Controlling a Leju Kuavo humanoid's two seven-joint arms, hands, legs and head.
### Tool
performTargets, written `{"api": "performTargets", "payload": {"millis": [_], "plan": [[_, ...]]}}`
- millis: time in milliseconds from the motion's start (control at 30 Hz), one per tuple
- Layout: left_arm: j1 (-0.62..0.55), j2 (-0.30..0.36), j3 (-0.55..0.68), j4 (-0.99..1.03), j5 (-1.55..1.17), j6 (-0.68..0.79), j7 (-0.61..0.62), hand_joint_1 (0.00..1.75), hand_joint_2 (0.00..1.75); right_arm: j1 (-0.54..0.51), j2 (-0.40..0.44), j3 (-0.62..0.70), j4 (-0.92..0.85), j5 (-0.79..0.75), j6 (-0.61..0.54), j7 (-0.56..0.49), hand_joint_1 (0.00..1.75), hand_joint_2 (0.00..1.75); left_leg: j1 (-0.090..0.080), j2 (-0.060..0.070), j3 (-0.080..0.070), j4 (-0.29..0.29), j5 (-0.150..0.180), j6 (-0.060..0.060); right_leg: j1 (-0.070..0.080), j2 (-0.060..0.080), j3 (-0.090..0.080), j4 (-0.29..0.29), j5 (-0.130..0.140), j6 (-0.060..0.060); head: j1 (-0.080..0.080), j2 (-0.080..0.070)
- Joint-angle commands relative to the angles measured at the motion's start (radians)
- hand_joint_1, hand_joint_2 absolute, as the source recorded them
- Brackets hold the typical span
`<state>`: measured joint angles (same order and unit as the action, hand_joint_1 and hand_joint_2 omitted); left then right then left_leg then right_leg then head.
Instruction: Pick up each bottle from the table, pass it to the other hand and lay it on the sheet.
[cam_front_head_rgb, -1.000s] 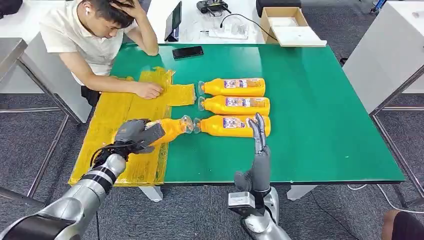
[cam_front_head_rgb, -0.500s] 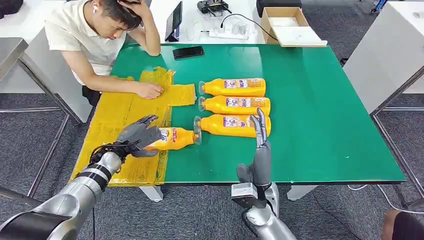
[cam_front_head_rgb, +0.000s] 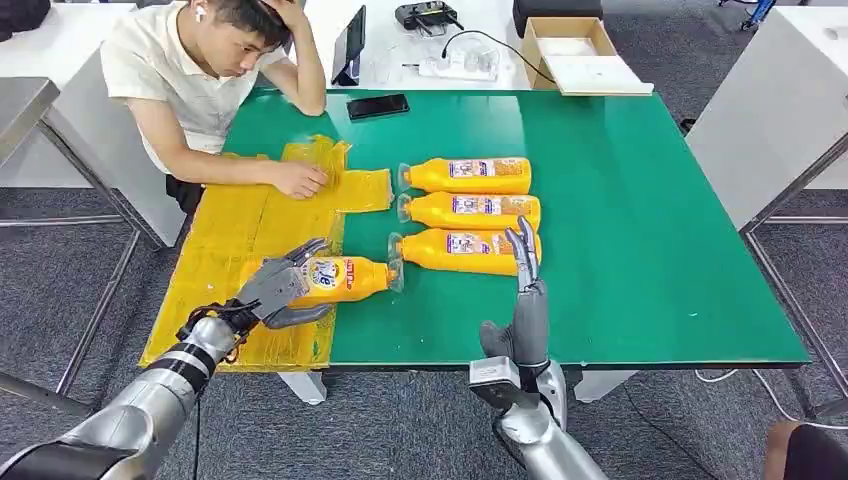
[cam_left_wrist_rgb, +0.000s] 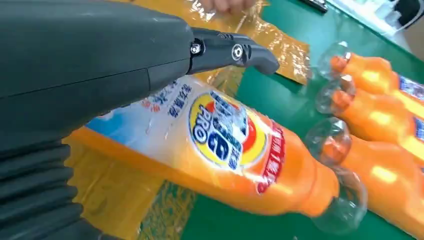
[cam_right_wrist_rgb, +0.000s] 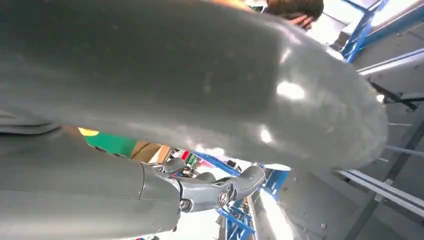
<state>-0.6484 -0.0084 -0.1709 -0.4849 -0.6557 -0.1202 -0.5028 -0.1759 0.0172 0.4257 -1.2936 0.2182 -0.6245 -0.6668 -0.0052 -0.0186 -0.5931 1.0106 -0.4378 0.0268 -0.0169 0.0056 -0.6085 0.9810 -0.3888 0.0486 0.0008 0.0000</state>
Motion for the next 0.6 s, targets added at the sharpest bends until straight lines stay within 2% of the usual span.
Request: {"api": "performTargets", "payload": {"millis": [33,67,133,233,400,533,600], "plan": [[0.138,-0.034,0.114,-0.242,0.206,0.049,-0.122,0.0,1.75,-0.035,-0.022,0.044,0.048,-0.02,-0.063,-0.031,0.0,0.0,0.0,0.005,0.003,-0.001,-0.001,-0.002,0.001,0.003,0.002,-0.001,0.0,-0.002,0.0,0.0],[0.19,-0.078,0.172,-0.374,0.327,0.025,-0.099,0.0,1.75,-0.031,-0.017,0.04,0.047,-0.012,-0.07,-0.031,0.0,0.0,0.001,0.005,0.003,-0.001,-0.001,-0.002,0.001,0.003,0.002,-0.001,0.0,-0.002,0.0,0.0],[0.241,-0.121,0.21,-0.515,0.419,0.041,-0.1,0.0,1.75,-0.024,-0.01,0.037,0.034,-0.008,-0.071,-0.031,0.0,0.0,0.0,0.002,0.0,0.0,-0.001,-0.001,0.0,0.0,0.0,0.0,-0.001,-0.001,0.0,0.0],[0.269,-0.132,0.214,-0.597,0.488,-0.003,-0.045,0.0,1.75,-0.02,-0.003,0.032,0.035,-0.001,-0.072,-0.031,0.0,0.0,0.001,0.002,-0.001,0.001,-0.002,-0.001,0.002,-0.001,-0.001,0.0,-0.002,-0.001,0.0,0.0],[0.269,-0.132,0.214,-0.597,0.488,-0.003,-0.045,0.0,1.75,-0.02,-0.003,0.032,0.035,-0.001,-0.072,-0.031,0.0,0.0,0.001,0.005,-0.001,0.0,-0.003,-0.002,0.001,0.003,-0.002,0.0,-0.001,-0.002,0.0,0.0],[0.28,-0.137,0.23,-0.619,0.562,-0.026,-0.072,0.0,1.75,-0.019,-0.003,0.029,0.033,0.005,-0.073,-0.031,0.0,0.0,0.0,0.002,-0.004,0.0,-0.001,-0.001,0.001,0.001,-0.005,-0.001,0.0,-0.001,0.0,0.0],[0.31,-0.148,0.21,-0.703,0.627,-0.003,-0.059,0.0,1.75,-0.013,0.007,-0.012,0.063,0.095,-0.074,-0.031,0.0,0.0,0.001,0.004,-0.004,0.0,-0.002,-0.001,0.001,0.002,-0.005,-0.001,0.0,-0.001,0.0,0.0]]}}
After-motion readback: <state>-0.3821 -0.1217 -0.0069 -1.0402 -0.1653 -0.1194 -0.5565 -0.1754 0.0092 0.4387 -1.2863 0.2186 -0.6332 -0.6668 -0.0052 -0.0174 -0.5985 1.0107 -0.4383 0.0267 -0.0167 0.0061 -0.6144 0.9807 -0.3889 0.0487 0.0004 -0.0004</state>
